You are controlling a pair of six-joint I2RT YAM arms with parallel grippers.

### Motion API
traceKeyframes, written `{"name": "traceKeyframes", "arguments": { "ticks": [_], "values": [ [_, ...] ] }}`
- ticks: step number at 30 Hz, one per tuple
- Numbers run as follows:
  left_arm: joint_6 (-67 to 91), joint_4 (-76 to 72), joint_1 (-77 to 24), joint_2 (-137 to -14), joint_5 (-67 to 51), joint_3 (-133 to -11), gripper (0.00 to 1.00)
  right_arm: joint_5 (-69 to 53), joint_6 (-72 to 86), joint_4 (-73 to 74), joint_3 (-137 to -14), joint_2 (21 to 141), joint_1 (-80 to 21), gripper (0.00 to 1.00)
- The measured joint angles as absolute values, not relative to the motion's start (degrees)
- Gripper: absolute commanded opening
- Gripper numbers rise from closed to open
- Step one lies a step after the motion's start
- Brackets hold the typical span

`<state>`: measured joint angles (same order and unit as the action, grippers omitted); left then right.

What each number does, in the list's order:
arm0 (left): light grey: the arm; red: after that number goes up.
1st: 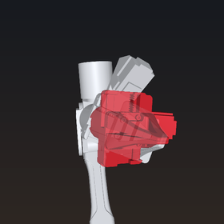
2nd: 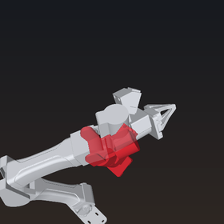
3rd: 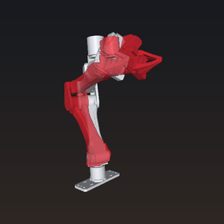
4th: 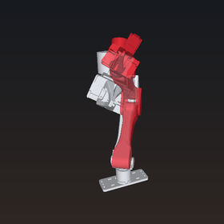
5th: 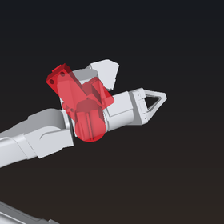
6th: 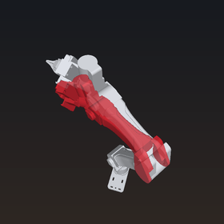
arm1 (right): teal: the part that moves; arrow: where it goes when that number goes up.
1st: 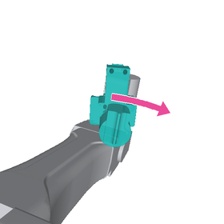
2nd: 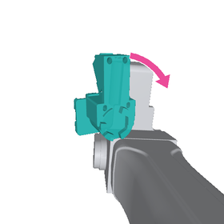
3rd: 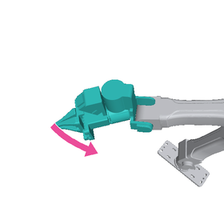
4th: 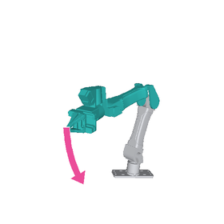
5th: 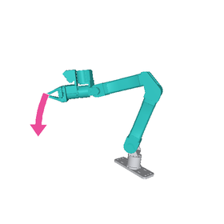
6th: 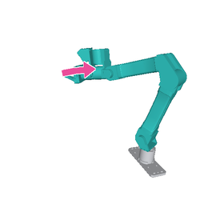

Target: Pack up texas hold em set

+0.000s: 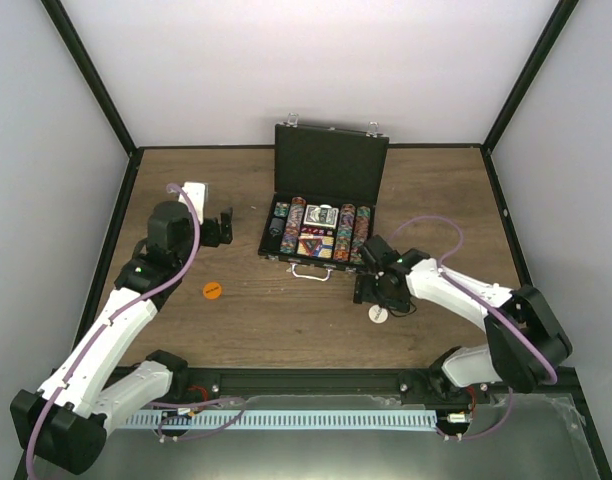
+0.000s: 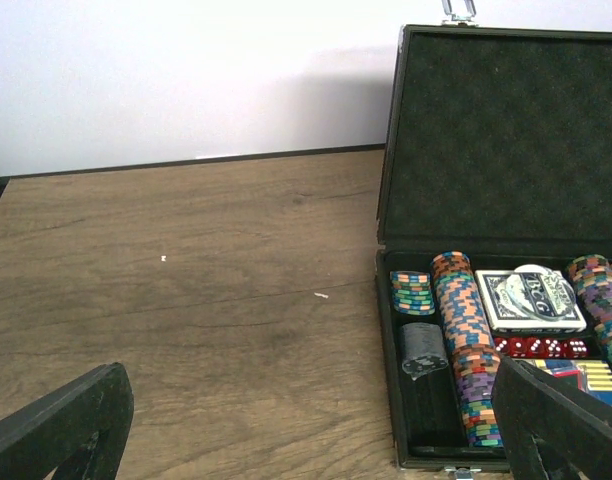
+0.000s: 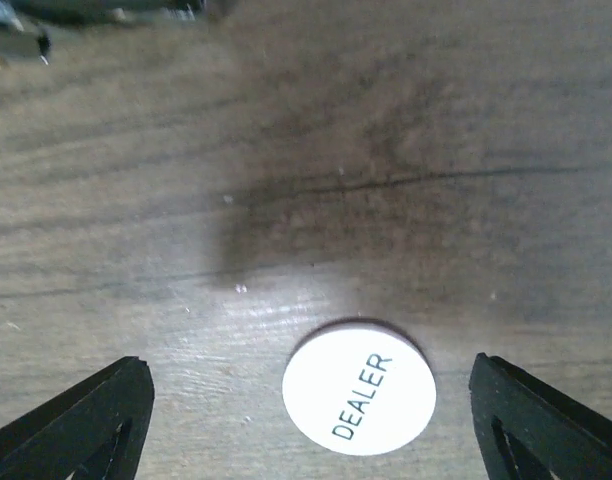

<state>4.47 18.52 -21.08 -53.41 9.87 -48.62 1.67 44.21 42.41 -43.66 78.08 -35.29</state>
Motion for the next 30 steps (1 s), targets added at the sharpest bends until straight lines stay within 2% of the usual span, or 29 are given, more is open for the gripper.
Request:
{"name": "traceKeyframes", "arguments": {
  "ticks": [18, 30],
  "values": [
    [4.47, 18.52, -21.08, -53.41, 9.82, -48.62, 1.00, 3.05, 48.53, 44.88, -40.86, 81.28, -40.64, 0.87],
    [4.47, 18.52, -21.08, -53.39, 9.80, -48.62, 1.00, 4.29, 48.95, 43.86, -40.49, 81.71, -40.71, 0.67]
  ]
}}
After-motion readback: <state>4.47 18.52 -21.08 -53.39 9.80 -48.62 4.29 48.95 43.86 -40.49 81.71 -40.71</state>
